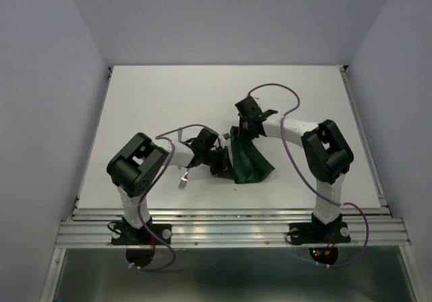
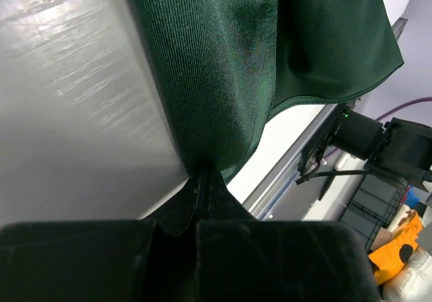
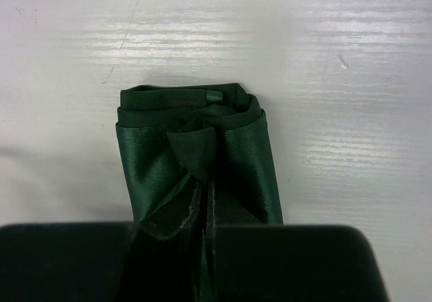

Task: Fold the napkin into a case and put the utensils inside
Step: Fold the 2/3-rectangle-folded napkin at the center of the board.

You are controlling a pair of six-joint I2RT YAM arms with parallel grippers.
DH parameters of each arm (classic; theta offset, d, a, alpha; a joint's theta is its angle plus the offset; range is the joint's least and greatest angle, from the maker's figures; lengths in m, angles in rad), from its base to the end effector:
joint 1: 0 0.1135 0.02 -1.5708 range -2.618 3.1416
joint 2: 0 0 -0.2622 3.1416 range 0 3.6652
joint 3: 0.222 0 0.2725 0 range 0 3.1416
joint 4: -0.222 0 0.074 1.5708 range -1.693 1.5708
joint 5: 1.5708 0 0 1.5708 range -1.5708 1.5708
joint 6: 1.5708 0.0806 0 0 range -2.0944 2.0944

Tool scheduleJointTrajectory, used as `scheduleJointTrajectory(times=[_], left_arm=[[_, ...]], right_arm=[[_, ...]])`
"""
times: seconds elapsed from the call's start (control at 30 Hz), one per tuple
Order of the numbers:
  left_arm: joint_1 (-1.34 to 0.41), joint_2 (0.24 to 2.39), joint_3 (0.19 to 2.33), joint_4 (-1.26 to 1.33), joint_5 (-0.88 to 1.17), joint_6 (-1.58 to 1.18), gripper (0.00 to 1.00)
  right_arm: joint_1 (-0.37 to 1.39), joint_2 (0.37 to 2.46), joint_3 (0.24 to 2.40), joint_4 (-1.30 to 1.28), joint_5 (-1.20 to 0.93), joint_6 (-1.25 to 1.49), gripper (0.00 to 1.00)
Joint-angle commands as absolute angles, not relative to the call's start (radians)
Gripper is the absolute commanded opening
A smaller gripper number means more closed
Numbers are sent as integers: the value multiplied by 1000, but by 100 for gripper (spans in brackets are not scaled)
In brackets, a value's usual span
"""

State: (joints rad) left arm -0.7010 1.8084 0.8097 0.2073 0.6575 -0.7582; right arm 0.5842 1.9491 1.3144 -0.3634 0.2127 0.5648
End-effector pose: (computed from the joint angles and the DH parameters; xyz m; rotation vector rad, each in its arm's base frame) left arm 0.2532 -0.2782 0.0793 0.2938 2.6453 -1.3919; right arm 0.3841 0.2336 0.1195 0.0553 2.5439 0.1790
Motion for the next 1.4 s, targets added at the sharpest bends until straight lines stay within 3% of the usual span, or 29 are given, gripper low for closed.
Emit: scheduleJointTrajectory(times=[0.0,0.37,0.87,1.37], left_arm=[[-712,1833,764,210,615,-750,0],[-687,1658,989,-83,427,-640,0],[-522,1905,1298,-8,397,-643,0],[-520,2026,1330,80,460,-681,0]], right_arm=[[591,1944,1328,-383,212,569,1],[591,1931,1312,-377,218,566,1],[591,1931,1304,-364,189,584,1],[591,1924,1307,-365,186,584,1]])
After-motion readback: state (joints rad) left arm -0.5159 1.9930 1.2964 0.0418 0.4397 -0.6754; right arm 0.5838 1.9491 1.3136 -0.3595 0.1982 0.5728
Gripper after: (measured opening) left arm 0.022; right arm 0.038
